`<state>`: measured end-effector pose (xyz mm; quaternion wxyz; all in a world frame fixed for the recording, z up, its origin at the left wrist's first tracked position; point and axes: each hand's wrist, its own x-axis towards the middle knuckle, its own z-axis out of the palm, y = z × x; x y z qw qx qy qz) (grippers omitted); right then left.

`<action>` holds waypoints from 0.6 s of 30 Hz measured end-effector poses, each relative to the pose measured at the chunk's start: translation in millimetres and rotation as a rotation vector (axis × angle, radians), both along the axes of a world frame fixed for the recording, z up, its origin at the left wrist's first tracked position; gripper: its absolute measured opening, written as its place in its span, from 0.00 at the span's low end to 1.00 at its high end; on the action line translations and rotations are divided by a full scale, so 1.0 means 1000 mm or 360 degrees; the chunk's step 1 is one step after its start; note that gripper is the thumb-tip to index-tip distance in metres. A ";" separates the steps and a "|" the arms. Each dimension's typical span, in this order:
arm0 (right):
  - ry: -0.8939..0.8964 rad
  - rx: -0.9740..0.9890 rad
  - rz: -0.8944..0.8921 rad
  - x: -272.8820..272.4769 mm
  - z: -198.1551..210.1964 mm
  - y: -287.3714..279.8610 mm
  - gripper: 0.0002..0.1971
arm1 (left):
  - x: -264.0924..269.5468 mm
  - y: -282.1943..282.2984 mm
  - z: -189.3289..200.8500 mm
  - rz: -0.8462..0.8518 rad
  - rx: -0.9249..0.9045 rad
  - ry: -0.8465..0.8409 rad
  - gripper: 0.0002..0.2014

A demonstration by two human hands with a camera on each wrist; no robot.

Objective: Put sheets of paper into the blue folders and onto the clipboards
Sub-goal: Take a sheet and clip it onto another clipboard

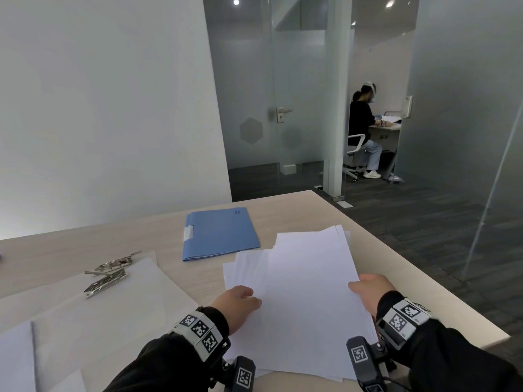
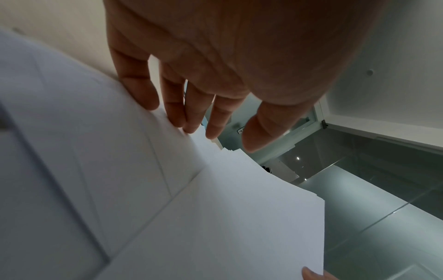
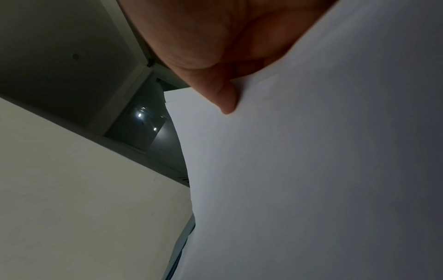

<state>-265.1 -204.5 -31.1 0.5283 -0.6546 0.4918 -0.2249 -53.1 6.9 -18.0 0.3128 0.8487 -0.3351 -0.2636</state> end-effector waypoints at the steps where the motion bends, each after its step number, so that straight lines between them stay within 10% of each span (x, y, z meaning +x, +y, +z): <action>1: -0.0025 -0.0008 -0.0008 -0.002 0.002 0.001 0.09 | 0.001 0.000 0.000 0.0006 -0.0005 0.0007 0.26; 12: -0.0673 -0.0177 0.0069 0.002 0.050 0.024 0.10 | 0.016 -0.012 0.045 0.0146 -0.0861 0.0238 0.31; 18: -0.1080 -0.0282 0.0076 0.009 0.074 0.031 0.12 | 0.006 -0.015 0.075 0.0154 -0.1348 0.0234 0.08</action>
